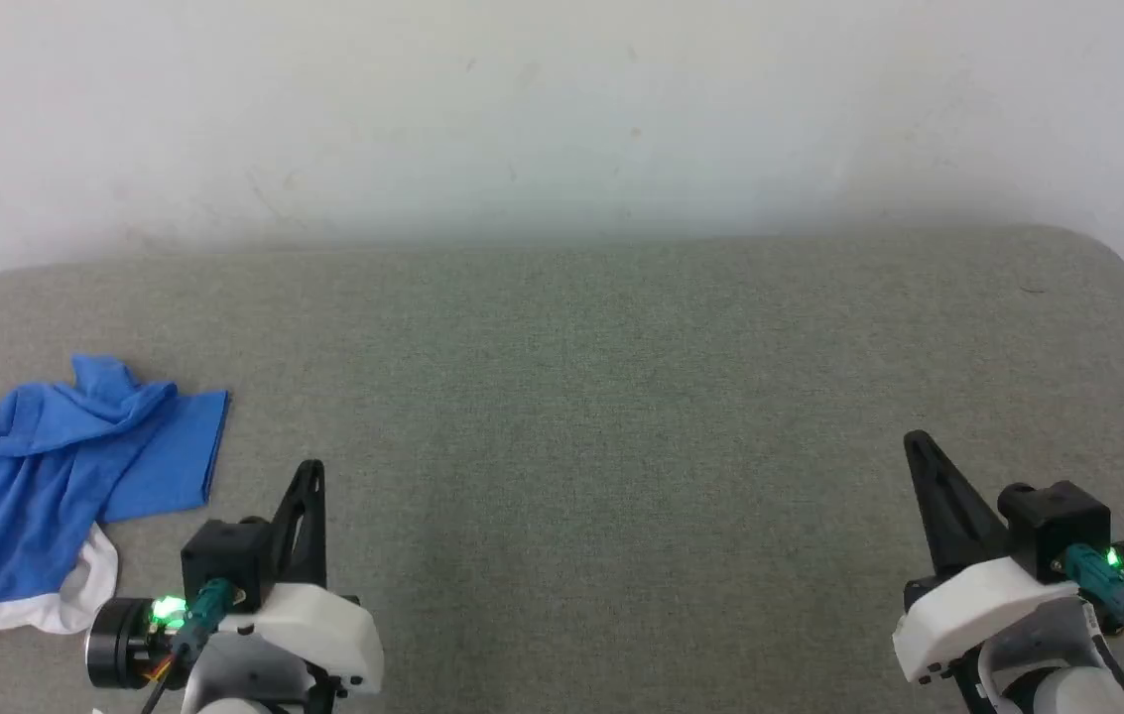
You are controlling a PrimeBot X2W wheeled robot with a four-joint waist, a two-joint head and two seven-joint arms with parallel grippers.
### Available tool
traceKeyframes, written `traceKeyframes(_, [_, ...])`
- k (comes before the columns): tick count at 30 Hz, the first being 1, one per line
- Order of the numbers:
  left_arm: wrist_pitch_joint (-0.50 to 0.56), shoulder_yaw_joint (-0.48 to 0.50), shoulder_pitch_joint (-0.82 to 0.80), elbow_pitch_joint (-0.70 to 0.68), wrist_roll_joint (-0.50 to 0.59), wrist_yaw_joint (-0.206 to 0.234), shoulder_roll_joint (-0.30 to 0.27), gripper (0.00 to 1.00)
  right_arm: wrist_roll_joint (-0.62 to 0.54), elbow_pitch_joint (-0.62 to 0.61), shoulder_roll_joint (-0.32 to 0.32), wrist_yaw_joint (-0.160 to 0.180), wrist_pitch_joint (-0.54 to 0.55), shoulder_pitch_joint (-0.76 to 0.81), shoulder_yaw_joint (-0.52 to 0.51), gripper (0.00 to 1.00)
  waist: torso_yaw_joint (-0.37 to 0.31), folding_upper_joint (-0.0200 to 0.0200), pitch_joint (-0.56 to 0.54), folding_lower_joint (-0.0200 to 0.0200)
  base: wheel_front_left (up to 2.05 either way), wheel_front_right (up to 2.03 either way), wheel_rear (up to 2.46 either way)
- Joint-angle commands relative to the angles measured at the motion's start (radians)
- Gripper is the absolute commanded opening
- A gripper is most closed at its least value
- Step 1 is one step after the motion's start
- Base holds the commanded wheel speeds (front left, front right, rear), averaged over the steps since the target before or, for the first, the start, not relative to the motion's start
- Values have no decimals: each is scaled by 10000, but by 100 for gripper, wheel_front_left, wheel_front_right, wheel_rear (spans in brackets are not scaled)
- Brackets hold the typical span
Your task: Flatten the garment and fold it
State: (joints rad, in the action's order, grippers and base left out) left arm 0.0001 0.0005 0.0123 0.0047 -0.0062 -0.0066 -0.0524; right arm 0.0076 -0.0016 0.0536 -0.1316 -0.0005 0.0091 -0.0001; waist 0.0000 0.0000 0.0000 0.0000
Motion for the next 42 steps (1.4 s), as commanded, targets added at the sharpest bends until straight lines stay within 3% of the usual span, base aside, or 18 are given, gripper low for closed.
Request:
traceKeyframes(1, [-1, -5, -123, -47, 62, 66, 22, 0, -76, 16, -34, 9, 5, -91, 1, 0, 0, 0, 0, 0, 0, 0, 0])
traceKeyframes(17, [-1, -5, -123, -47, 62, 66, 22, 0, -76, 16, -34, 9, 5, -91, 1, 0, 0, 0, 0, 0, 0, 0, 0])
traceKeyframes(18, [-1, 0, 0, 0, -1, 0, 0, 100, 1, 0, 0, 0, 0, 0, 0, 100, 0, 0, 0, 0, 0, 0, 0])
traceKeyframes(42, [-438, -110, -162, 153, -472, 5, 2, 100, 188, 241, -2, 2, -436, 64, -286, 100, 170, 0, 11, 0, 0, 0, 0])
